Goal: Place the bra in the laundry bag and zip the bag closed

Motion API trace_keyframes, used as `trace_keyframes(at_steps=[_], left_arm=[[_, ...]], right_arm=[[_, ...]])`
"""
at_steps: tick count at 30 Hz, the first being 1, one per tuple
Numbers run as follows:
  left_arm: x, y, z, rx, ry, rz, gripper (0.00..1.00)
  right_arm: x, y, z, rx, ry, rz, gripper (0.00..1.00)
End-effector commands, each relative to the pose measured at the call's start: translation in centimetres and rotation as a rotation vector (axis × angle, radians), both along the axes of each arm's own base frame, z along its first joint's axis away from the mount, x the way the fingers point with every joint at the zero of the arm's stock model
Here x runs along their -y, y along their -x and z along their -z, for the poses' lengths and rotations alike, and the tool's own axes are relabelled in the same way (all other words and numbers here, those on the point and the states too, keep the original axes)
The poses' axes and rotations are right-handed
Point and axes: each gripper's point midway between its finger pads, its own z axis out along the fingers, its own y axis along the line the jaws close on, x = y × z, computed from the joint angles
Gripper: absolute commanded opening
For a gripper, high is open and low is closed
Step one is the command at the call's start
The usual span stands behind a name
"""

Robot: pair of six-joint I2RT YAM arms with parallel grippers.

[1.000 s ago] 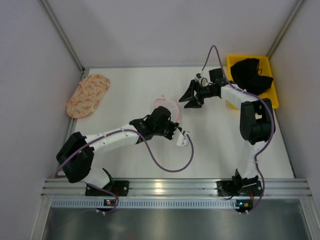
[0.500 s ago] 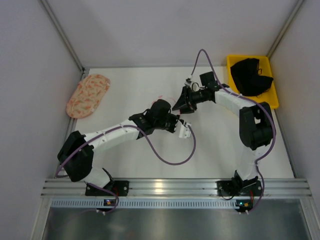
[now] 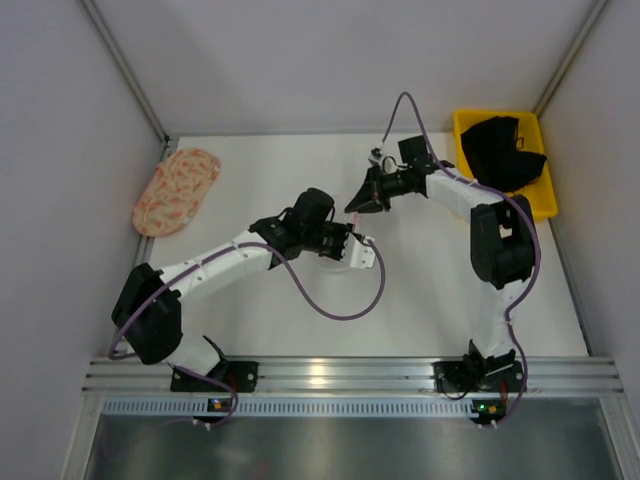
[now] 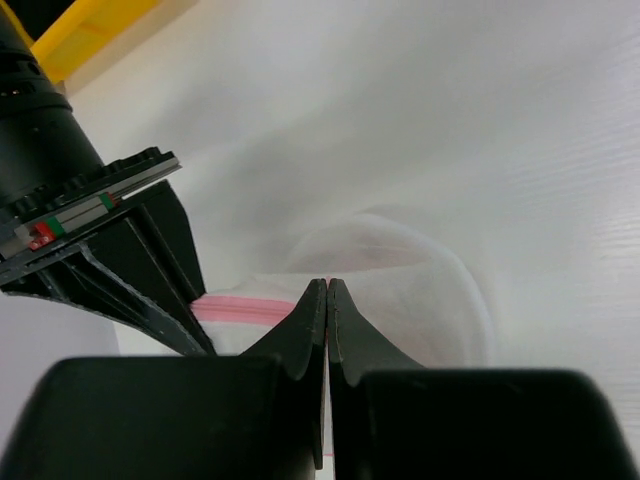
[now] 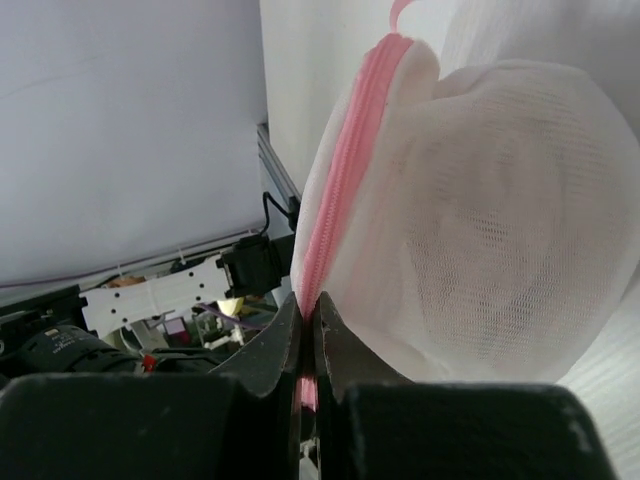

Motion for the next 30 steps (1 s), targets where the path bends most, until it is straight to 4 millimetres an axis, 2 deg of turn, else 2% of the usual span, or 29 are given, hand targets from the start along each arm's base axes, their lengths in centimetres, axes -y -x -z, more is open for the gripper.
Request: trace_keyframes(at_steps=[1, 7, 10, 11, 12, 13, 15, 16, 18, 19, 22, 24, 25, 27, 28, 30], left_arm=[[-0.5, 3.4, -1.2, -0.086, 0.026, 0.086, 0.00], [-1.3, 5.2, -1.2, -0.139, 0.025, 0.104, 0.00], [-1.5, 5.1, -1.3, -0.135, 0.020, 0.091, 0.00], [-1.5, 4.9, -1.3, -0.135, 0.018, 0.085, 0.00], [-1.0, 4.3, -1.6, -0.135, 0.018, 0.073, 0.00], [-1.0, 3.7, -1.6, -0.146, 0.014, 0.032, 0.00], [-0.1, 2.5, -2.1, -0.157, 0.020, 0.001, 0.00], [0.1, 1.9, -2.3, -0.163, 0.023, -0.024, 0.00], [0.6, 1.4, -2.4, -0.163, 0.023, -0.028, 0.00], [0.8, 1.2, -2.5, -0.160, 0.025, -0.027, 0.00], [1.0, 0.9, -2.1, -0.154, 0.014, -0.018, 0.00], [1.0, 0.8, -1.9, -0.133, 0.005, 0.002, 0.00], [1.1, 0.7, -1.8, -0.129, 0.003, 0.006, 0.00], [1.2, 0.5, -1.7, -0.131, 0.001, 0.006, 0.00], [1.3, 0.3, -1.9, -0.127, 0.005, 0.004, 0.00], [1.3, 0.2, -1.7, -0.126, 0.003, 0.008, 0.00]], right_arm=[[1.2, -3.9, -0.9, 0.082, -0.013, 0.068, 0.00], [1.7, -5.9, -0.8, 0.131, -0.029, 0.083, 0.00], [1.3, -6.4, -1.1, 0.159, -0.049, 0.063, 0.00], [1.3, -6.4, -1.2, 0.156, -0.052, 0.056, 0.03], [1.4, -6.3, -1.7, 0.170, -0.045, 0.042, 0.13], [1.6, -6.3, -1.9, 0.182, -0.031, 0.039, 0.37], [2.3, -6.2, -2.8, 0.254, -0.006, 0.024, 0.51], [3.2, -5.8, -2.7, 0.230, 0.020, 0.030, 0.57], [4.6, -4.9, -2.7, 0.229, 0.070, 0.028, 0.61], [5.7, -4.9, -2.7, 0.232, 0.088, 0.043, 0.61], [6.7, -2.3, -3.0, 0.218, 0.089, 0.023, 0.60], [6.5, -0.5, -2.8, 0.197, 0.080, -0.004, 0.59], [5.6, 0.5, -2.9, 0.192, 0.067, -0.035, 0.59], [4.8, 1.6, -2.7, 0.199, 0.064, -0.073, 0.59], [3.8, 2.3, -2.7, 0.205, 0.059, -0.105, 0.59], [2.8, 2.8, -2.7, 0.210, 0.056, -0.131, 0.59]])
